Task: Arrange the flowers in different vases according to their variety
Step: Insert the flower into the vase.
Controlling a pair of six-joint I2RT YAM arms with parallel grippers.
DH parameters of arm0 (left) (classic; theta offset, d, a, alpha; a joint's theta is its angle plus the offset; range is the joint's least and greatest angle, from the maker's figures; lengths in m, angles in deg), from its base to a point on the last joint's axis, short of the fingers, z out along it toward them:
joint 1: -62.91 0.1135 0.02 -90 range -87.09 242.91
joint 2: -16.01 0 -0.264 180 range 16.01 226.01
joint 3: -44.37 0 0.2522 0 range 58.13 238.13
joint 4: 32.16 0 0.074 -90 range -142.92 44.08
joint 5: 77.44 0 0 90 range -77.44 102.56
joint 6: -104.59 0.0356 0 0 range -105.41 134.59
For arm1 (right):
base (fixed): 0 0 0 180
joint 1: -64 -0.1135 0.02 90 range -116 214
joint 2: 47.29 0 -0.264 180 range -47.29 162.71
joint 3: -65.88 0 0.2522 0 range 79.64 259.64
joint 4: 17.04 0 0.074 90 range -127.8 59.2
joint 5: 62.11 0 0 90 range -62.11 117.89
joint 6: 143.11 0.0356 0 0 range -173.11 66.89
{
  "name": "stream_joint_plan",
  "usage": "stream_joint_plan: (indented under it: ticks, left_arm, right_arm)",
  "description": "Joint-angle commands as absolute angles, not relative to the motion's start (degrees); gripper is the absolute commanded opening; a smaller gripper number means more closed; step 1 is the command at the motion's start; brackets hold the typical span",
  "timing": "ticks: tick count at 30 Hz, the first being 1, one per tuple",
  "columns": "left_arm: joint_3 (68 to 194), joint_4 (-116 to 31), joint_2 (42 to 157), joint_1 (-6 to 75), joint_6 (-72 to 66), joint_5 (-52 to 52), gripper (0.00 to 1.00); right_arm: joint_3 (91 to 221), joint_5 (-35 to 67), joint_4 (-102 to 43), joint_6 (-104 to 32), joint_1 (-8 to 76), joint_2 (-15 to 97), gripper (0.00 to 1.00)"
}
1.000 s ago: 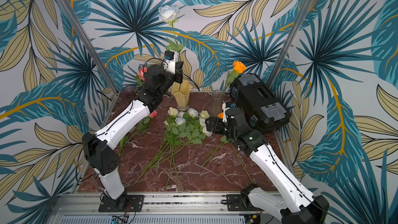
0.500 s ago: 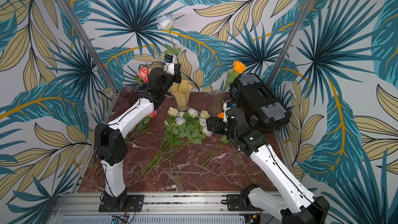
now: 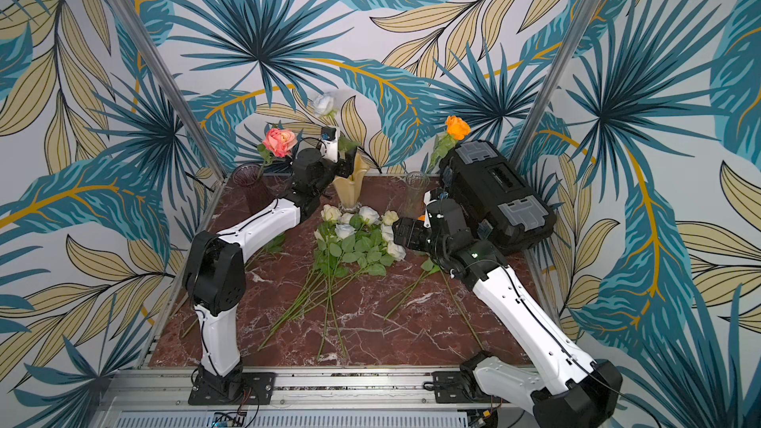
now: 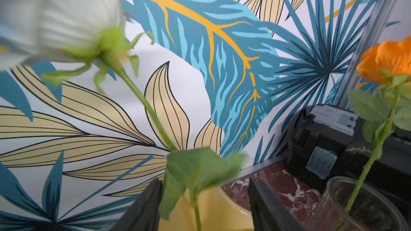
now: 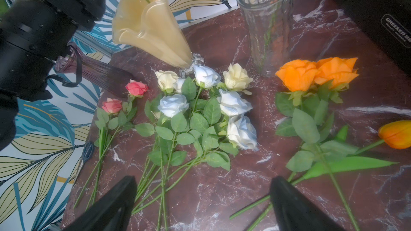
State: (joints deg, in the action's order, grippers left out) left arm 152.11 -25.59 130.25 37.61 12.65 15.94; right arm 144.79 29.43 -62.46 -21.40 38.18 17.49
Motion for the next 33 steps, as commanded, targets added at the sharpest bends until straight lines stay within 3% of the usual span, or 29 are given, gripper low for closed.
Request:
stream_joint_plan:
  ticks: [1,9,13,21,27,28,33]
  left_arm:
    - [149.51,-24.43,126.83,37.56,12.64,15.47,0.7]
    - [147.2,-28.58,120.62,35.79,15.77,20.01,0.91]
    - [145.71,-32.06,116.38,34.14,17.69,21.53,0.96]
    - [140.67,-41.67,106.98,31.07,17.67,21.39,0.97]
    - [136.07,-50.84,99.87,29.91,17.67,21.39,0.97]
    - [135.41,-51.86,99.06,29.78,11.65,15.5,1.0]
    - [131.44,-56.97,93.69,28.89,10.68,13.74,1.0]
  right_arm:
    - [145.78,31.07,-63.23,-21.99,37.93,17.4,0.99]
    - [145.97,32.81,-65.09,-22.61,39.04,17.53,0.99]
    - [146.87,31.1,-68.86,-22.69,43.39,18.65,0.99]
    - [149.1,31.02,-79.43,-24.65,48.42,24.23,1.0]
    - [142.97,31.69,-80.21,-20.82,48.36,28.18,0.94]
    - [142.08,31.82,-80.2,-20.27,48.36,28.65,0.94]
    - [137.83,36.6,-80.32,-18.18,48.45,31.6,0.92]
